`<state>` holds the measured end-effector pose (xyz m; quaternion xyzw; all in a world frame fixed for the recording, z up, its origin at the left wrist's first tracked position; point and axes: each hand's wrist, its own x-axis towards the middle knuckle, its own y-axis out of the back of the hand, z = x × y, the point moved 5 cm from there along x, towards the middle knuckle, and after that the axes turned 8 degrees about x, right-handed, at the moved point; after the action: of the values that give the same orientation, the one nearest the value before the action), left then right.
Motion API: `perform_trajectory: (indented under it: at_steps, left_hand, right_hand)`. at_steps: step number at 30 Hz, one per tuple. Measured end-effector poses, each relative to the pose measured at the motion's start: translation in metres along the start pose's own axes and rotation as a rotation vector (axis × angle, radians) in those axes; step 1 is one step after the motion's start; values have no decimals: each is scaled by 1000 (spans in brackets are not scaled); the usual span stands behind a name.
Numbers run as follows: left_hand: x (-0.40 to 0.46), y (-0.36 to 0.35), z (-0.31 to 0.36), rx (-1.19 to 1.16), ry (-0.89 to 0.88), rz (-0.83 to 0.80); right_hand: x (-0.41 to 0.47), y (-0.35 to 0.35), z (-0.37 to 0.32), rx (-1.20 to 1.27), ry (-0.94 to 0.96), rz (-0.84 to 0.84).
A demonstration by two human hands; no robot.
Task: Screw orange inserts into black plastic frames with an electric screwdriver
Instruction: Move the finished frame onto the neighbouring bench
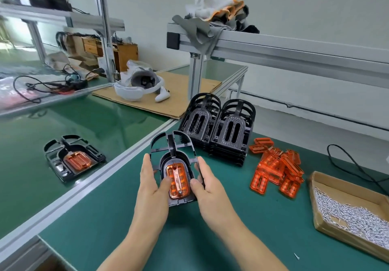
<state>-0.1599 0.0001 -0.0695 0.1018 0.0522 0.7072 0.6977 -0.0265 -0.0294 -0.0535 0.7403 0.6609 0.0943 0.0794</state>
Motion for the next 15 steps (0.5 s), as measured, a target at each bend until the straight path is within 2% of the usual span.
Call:
perform_trajectory:
  at_steps: [11, 15]
  left_hand:
    - [18, 73, -16, 2, 45, 195]
    - [22, 104, -22, 69, 35, 283]
  right_hand:
    - [39, -75, -15, 14, 13, -199]
    - [50, -109, -23, 26, 22, -285]
